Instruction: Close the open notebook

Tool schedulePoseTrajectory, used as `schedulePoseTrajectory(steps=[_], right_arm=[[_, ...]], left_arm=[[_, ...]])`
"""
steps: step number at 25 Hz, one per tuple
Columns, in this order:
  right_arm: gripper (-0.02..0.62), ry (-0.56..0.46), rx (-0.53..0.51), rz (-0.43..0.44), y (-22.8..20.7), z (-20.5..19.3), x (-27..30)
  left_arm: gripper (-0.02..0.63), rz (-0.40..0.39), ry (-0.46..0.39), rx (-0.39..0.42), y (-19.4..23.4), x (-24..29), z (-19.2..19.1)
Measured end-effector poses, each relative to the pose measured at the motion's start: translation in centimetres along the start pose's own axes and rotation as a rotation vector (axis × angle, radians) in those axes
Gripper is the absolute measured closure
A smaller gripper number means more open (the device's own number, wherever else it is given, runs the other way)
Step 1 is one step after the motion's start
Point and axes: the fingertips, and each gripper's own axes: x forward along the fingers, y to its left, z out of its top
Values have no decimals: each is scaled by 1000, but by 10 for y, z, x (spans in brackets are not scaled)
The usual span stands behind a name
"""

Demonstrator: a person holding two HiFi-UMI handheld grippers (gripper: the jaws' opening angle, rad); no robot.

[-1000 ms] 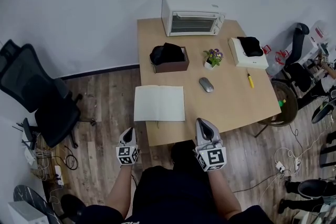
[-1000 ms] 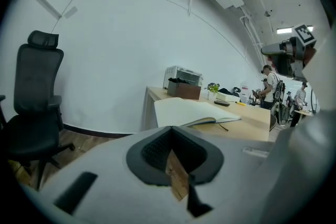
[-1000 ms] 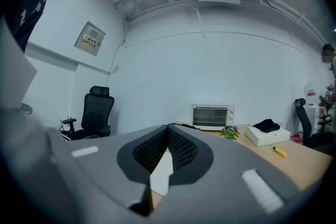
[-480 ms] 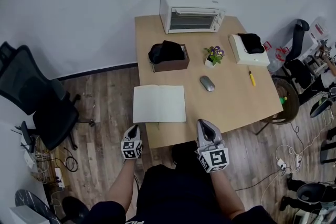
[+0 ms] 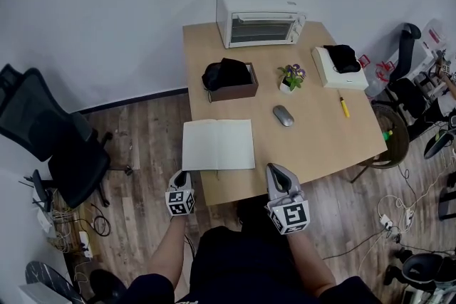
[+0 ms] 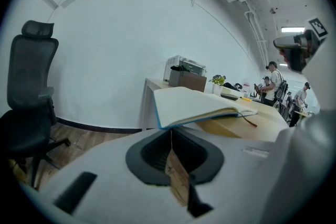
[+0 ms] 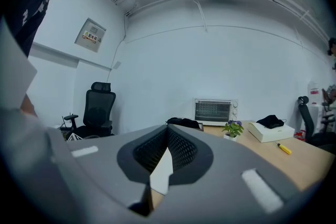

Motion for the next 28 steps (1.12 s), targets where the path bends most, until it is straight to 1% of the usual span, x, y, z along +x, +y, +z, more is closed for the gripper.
schedulePoseTrajectory(steps=[3, 5, 9, 17, 21, 25, 28], right_arm=[[594, -2, 14, 13, 4, 0, 4], [594, 0, 2, 19, 6, 3, 5], [594, 10, -16, 36, 13, 10, 6], [594, 54, -56, 47, 7, 30, 8], [594, 65, -49, 43, -2, 39, 8], [594, 55, -27, 37, -9, 48, 9], [594, 66, -28, 35, -15, 50, 9]], left_arm=[[615, -3, -28, 26, -2, -5, 12], [618, -8, -40, 37, -3, -7, 19], [618, -7, -46, 37, -6, -13, 33], [618, -13, -33, 31, -25, -26, 62], [618, -12, -20, 19, -34, -32, 71], [618, -24, -9, 29, -41, -33, 81], [618, -38, 1, 32, -49, -33, 86]])
